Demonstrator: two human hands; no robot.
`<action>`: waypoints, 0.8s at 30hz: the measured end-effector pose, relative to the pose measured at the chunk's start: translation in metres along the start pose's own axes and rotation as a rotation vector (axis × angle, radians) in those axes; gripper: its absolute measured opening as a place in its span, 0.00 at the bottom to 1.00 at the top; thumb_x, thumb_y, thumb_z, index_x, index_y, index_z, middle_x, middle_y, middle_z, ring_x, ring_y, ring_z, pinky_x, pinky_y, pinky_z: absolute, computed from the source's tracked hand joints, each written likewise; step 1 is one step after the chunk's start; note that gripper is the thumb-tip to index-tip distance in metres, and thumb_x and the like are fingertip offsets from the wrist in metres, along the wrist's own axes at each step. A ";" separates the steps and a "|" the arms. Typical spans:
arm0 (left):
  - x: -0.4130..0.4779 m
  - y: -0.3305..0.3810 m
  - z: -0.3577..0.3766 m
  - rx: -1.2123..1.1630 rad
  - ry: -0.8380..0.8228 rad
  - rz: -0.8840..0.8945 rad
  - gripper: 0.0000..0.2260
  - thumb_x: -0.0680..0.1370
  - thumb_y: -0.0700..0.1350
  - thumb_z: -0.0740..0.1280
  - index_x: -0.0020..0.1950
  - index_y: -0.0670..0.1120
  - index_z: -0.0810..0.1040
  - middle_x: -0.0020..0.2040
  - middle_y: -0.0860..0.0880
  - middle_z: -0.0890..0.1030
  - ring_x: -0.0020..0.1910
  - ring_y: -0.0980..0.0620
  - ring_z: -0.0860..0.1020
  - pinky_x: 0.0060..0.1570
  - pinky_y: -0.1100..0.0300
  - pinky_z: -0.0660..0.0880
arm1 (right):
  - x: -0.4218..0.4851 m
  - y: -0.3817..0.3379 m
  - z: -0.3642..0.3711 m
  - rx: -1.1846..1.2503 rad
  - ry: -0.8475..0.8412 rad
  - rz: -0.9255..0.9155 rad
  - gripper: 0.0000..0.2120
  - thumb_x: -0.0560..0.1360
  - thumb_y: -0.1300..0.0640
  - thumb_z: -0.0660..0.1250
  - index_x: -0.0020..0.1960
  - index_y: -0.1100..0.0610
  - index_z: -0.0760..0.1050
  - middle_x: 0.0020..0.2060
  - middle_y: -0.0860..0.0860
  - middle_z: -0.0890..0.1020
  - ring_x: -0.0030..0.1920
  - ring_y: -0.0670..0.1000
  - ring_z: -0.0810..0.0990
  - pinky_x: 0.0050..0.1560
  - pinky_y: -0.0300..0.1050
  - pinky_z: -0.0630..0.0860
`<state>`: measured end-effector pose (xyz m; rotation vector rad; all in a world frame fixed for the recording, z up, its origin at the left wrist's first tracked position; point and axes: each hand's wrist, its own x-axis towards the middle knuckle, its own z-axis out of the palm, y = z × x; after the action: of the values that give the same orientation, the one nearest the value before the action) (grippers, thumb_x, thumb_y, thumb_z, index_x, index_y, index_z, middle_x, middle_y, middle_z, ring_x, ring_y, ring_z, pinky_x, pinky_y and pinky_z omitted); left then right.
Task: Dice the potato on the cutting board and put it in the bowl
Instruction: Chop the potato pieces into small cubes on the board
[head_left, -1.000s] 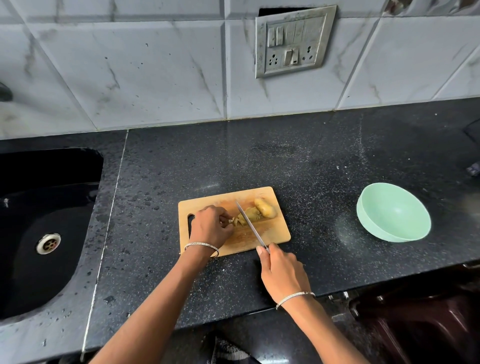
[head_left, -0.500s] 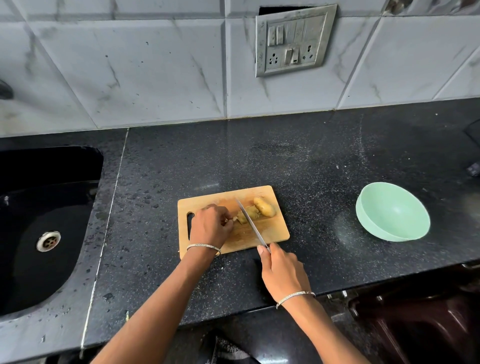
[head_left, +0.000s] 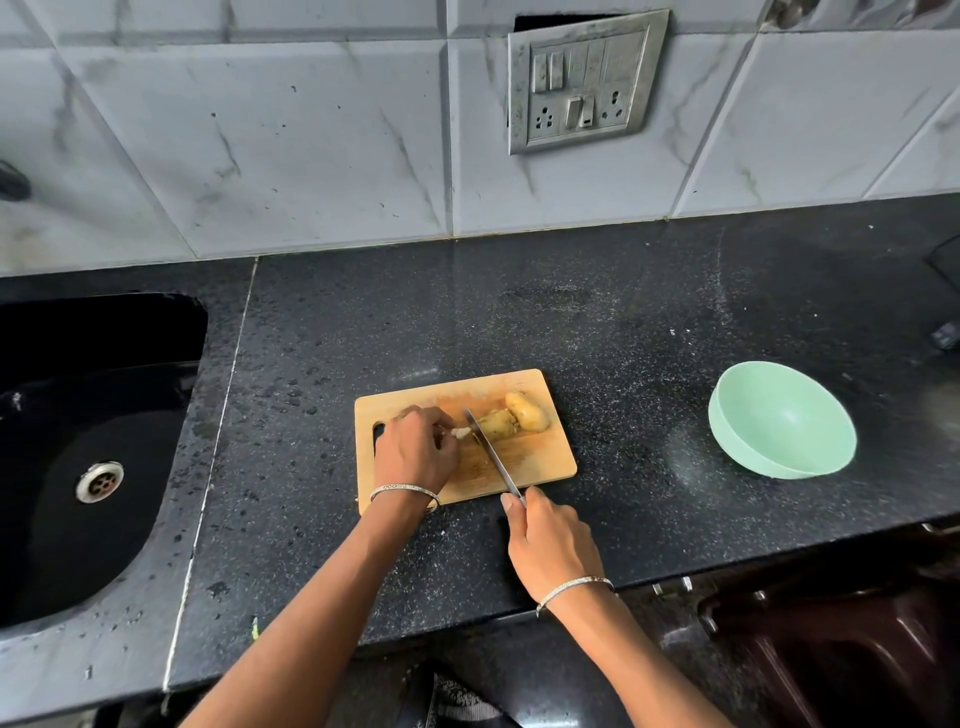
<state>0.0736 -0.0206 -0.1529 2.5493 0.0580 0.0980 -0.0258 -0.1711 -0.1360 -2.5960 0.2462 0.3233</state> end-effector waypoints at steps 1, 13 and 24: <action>0.000 0.000 -0.001 0.002 -0.019 0.024 0.09 0.71 0.43 0.67 0.48 0.52 0.84 0.43 0.50 0.81 0.43 0.50 0.78 0.41 0.59 0.71 | 0.000 0.000 0.000 0.001 0.001 0.000 0.17 0.82 0.43 0.50 0.51 0.55 0.70 0.49 0.58 0.80 0.51 0.64 0.79 0.40 0.50 0.66; 0.006 0.002 0.001 0.044 -0.064 0.067 0.04 0.74 0.46 0.71 0.47 0.48 0.83 0.46 0.49 0.80 0.47 0.47 0.77 0.42 0.56 0.69 | 0.001 -0.001 -0.003 0.010 -0.012 -0.005 0.18 0.82 0.43 0.49 0.50 0.55 0.70 0.49 0.58 0.80 0.51 0.64 0.79 0.40 0.50 0.66; -0.003 -0.005 0.006 0.075 -0.057 0.095 0.06 0.77 0.46 0.67 0.48 0.44 0.77 0.50 0.45 0.77 0.47 0.42 0.77 0.47 0.49 0.73 | 0.000 -0.007 0.002 0.000 -0.025 -0.003 0.18 0.82 0.43 0.49 0.51 0.55 0.70 0.48 0.58 0.80 0.50 0.63 0.79 0.41 0.51 0.68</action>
<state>0.0714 -0.0193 -0.1607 2.6283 -0.0830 0.0603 -0.0243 -0.1641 -0.1342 -2.5907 0.2329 0.3548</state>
